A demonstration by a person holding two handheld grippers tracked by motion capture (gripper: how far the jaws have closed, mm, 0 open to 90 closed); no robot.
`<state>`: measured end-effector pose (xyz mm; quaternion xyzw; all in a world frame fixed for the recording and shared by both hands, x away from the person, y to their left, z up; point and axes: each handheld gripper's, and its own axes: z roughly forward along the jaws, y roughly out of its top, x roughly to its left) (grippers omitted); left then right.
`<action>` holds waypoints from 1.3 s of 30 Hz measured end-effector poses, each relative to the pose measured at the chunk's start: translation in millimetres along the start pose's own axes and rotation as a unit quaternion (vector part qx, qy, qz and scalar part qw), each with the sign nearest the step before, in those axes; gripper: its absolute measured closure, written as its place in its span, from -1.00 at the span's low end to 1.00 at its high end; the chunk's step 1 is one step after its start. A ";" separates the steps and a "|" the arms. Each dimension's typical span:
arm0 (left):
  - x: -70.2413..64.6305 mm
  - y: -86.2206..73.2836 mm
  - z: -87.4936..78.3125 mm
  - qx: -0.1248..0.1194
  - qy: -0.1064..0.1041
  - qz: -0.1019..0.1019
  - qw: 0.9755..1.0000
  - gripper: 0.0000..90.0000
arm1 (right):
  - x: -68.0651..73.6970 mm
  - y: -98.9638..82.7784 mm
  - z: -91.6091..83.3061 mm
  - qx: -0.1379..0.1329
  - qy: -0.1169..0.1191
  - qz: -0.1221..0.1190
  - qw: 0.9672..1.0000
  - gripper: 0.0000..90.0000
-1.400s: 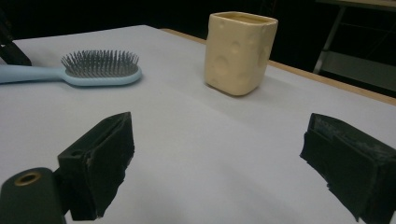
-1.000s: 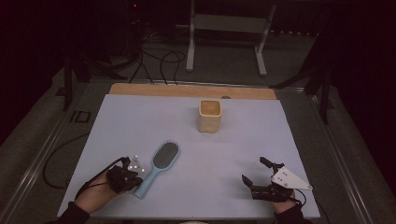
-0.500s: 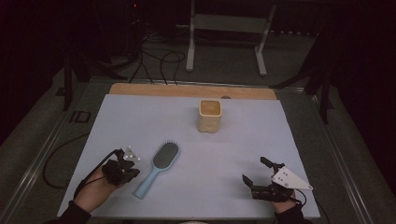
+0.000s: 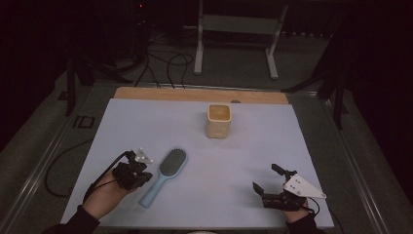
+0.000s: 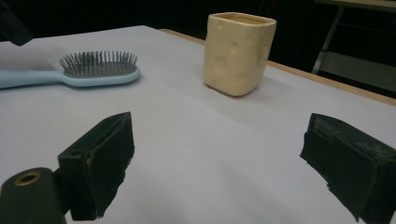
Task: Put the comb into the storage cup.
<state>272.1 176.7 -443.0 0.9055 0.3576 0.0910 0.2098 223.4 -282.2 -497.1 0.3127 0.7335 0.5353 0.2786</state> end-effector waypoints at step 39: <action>-9.8 21.2 43.0 0.026 0.019 -0.102 0.994 -0.97 | 0.6 0.1 0.0 0.003 -0.001 -0.001 1.000 -0.80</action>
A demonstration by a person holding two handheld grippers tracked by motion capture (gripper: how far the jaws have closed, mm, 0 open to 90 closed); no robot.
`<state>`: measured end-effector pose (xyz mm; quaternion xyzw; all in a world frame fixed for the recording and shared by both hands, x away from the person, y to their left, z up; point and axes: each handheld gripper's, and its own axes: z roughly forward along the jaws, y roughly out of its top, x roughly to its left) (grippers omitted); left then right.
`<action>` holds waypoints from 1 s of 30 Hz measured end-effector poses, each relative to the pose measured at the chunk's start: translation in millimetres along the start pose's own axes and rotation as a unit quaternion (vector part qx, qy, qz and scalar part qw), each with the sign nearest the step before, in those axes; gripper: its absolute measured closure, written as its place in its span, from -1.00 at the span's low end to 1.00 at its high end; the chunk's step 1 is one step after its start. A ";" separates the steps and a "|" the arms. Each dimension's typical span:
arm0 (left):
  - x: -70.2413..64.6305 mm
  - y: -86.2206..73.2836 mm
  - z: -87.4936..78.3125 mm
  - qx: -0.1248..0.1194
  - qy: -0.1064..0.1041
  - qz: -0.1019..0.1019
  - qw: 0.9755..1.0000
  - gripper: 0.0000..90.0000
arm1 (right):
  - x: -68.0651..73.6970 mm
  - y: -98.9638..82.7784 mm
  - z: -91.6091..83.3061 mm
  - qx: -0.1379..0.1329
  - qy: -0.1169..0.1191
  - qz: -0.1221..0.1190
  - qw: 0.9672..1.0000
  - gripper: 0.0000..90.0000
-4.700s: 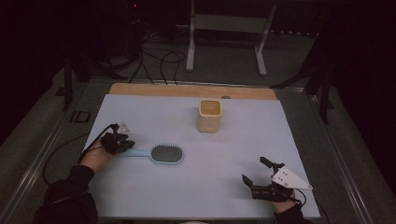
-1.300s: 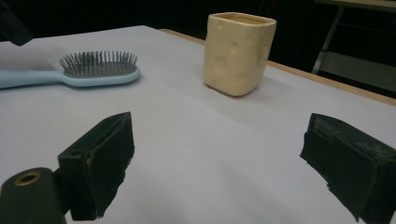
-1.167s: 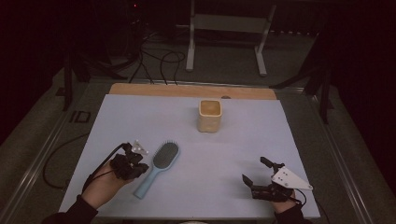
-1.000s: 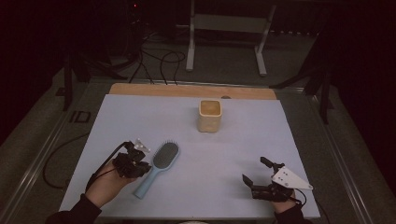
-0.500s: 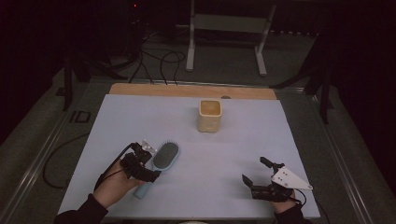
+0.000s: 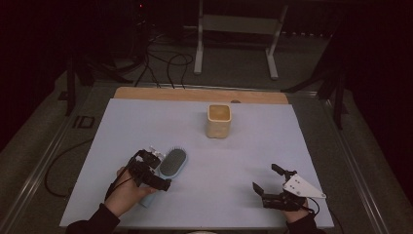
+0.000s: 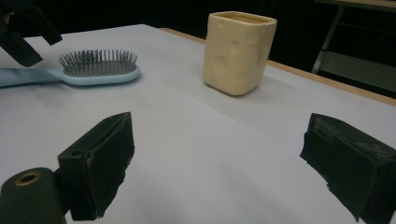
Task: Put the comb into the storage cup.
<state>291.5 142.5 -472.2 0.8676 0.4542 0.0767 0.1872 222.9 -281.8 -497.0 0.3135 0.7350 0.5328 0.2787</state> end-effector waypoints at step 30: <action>5.1 11.7 24.4 0.084 -0.014 -0.013 0.996 -0.06 | 1.7 1.1 -0.8 0.000 -0.003 -0.003 1.000 -0.80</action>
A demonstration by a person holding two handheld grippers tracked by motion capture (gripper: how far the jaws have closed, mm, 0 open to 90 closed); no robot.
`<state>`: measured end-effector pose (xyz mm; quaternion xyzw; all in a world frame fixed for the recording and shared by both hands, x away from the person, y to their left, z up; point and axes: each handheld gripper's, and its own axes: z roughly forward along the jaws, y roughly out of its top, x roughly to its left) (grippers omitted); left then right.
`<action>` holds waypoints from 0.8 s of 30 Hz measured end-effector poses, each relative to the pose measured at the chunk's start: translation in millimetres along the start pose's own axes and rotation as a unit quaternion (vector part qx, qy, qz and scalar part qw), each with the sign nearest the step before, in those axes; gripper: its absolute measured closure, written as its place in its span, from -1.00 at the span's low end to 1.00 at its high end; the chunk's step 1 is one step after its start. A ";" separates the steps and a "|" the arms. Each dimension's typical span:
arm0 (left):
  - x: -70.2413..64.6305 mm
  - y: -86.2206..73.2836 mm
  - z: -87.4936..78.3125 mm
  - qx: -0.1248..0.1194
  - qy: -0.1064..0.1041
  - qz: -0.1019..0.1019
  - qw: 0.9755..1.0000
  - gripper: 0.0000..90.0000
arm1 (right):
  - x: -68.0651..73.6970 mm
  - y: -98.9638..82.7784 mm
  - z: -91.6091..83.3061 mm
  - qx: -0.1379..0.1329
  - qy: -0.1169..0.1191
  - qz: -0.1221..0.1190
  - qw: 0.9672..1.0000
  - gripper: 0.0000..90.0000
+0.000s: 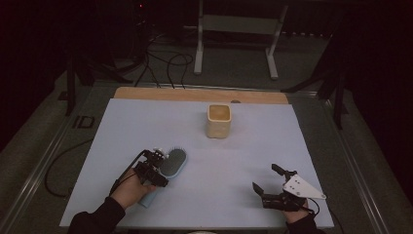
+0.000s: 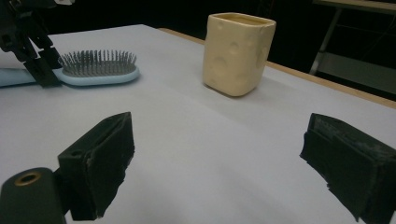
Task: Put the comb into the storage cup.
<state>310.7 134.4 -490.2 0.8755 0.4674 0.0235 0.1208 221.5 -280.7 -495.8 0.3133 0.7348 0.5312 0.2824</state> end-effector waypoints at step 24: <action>-6.3 18.8 1.5 0.061 0.022 0.026 0.998 0.33 | -1.2 0.1 -0.6 -0.001 -0.005 0.003 1.000 -0.80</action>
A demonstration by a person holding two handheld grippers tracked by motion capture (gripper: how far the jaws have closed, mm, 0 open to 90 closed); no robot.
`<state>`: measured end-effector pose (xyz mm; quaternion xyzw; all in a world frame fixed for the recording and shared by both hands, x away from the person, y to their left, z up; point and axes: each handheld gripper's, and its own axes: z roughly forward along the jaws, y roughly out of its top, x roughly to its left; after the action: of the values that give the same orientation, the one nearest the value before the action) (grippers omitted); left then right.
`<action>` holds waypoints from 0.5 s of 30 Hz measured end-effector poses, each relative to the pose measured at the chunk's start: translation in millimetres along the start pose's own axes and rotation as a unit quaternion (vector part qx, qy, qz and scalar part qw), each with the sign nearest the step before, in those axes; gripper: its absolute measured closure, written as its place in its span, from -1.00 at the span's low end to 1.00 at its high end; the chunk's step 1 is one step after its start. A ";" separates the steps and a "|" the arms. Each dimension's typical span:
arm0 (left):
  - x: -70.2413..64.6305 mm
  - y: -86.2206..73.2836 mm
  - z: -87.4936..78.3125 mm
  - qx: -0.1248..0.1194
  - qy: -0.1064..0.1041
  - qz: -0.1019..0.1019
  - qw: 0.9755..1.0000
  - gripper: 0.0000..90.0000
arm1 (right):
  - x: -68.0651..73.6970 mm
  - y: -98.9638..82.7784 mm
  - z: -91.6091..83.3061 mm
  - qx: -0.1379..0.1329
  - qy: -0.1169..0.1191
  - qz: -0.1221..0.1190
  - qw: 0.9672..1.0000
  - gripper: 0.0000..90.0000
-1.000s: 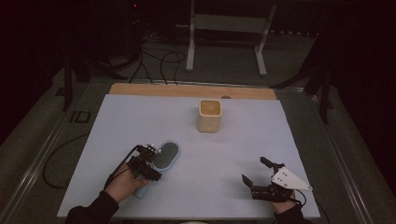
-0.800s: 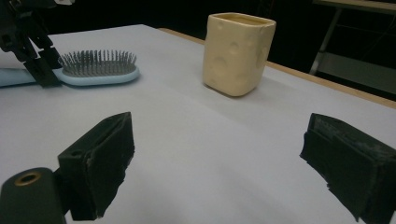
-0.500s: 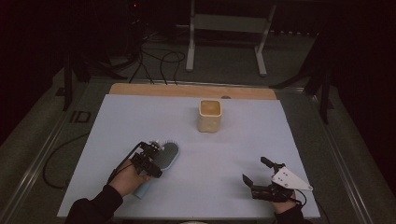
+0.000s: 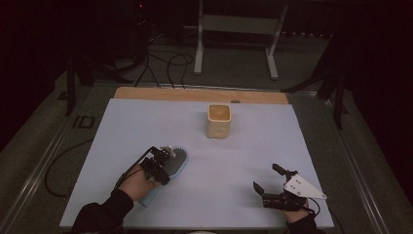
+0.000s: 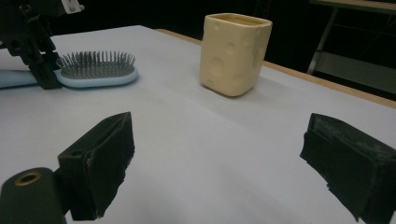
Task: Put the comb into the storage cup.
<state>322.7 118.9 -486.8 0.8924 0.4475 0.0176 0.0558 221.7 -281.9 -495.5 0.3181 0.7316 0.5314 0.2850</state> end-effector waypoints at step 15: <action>3.5 -4.3 -0.9 -0.015 -0.003 0.010 1.000 0.56 | 0.1 -0.1 0.1 0.002 0.001 0.001 1.000 -0.80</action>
<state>321.4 124.3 -486.5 0.8959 0.4381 0.0221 0.0702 221.7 -281.8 -495.6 0.3189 0.7323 0.5308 0.2834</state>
